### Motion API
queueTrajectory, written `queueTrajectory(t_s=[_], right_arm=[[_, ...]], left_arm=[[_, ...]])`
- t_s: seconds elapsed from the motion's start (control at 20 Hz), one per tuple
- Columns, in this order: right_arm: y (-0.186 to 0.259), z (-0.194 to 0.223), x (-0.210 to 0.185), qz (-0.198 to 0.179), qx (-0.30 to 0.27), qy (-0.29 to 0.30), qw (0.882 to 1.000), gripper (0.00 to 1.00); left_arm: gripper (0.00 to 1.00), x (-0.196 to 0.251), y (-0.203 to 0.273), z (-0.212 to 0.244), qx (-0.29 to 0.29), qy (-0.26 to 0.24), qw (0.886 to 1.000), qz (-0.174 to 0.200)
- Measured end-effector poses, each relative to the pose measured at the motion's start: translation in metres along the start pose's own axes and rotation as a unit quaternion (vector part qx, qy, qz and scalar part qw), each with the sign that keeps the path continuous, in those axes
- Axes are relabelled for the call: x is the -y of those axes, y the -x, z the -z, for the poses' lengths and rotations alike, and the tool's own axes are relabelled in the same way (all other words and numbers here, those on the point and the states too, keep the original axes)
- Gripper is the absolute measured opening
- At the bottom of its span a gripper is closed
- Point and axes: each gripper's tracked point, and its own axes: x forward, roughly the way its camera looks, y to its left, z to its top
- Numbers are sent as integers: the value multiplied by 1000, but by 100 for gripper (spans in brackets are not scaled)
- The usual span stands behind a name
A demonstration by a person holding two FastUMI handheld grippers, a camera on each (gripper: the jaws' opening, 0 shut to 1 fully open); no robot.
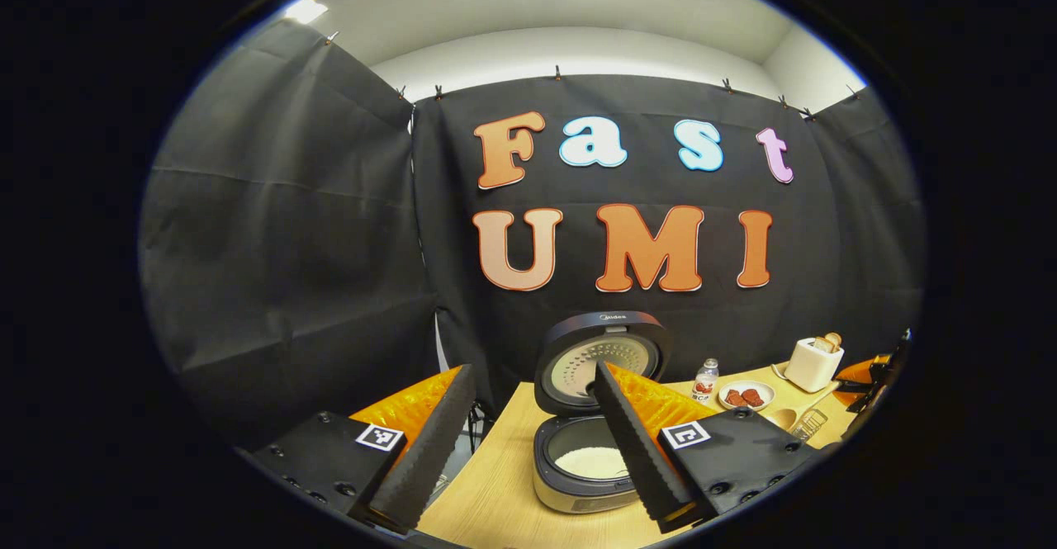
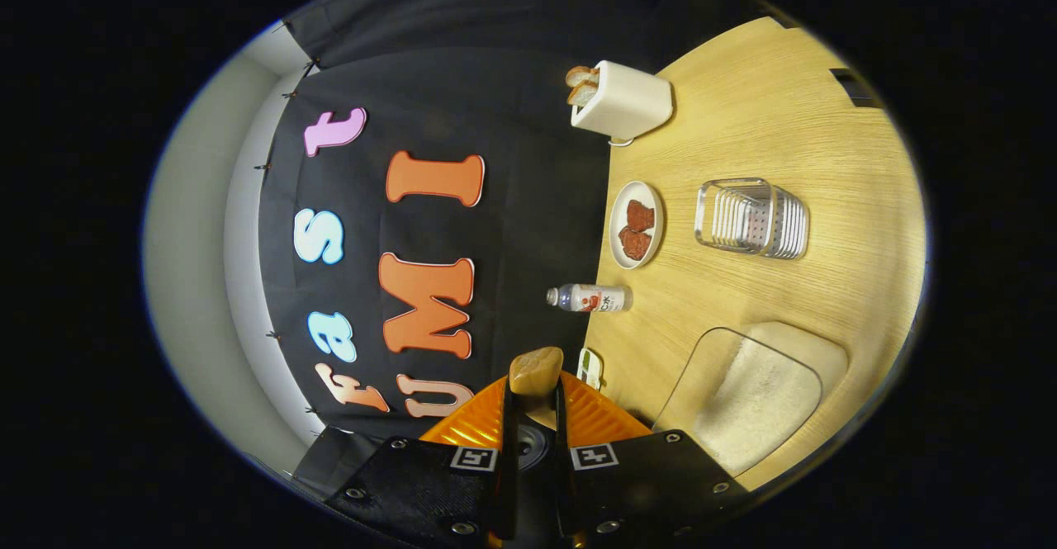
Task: Close the left gripper, press the button to open the rice cooker; take a wooden spoon from the chopstick holder with the right hand, scoop a spoonful of rice and pour it into the rice cooker, then put the wooden spoon back into the chopstick holder.
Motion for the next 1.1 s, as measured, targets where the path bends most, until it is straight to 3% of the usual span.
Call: queueTrajectory(t_s=[0.05, 0.2, 0.3, 0.45, 0.55, 0.8, 0.85, 0.9, 1.1], right_arm=[[-5, 6, -7, -5, -5, 1, 1000, 18], [-21, 23, -27, -15, -27, -2, 1000, 18], [-31, 36, -43, -21, -37, 5, 999, 18], [-49, 58, -63, -31, -54, 17, 998, 18], [-60, 74, -74, -36, -67, 21, 997, 18], [-91, 116, -91, -34, -90, 43, 994, 18], [-96, 123, -97, -36, -93, 48, 994, 18], [-100, 129, -101, -38, -96, 56, 993, 18], [-115, 148, -112, -43, -95, 114, 988, 18]], left_arm=[[98, -2, 1, 1, 0, 1, 1000, 0], [94, -2, 3, 8, -6, 8, 1000, 3], [100, -3, 4, 14, -10, 9, 1000, 4], [100, -3, 5, 17, -16, 19, 1000, 7], [94, -6, 5, 17, -17, 24, 1000, 5], [95, -15, 4, 21, -22, 29, 999, 2], [100, -16, 3, 24, -24, 30, 999, 3], [95, -17, 3, 26, -25, 31, 999, 2], [95, -24, 0, 32, -34, 28, 999, 1]])
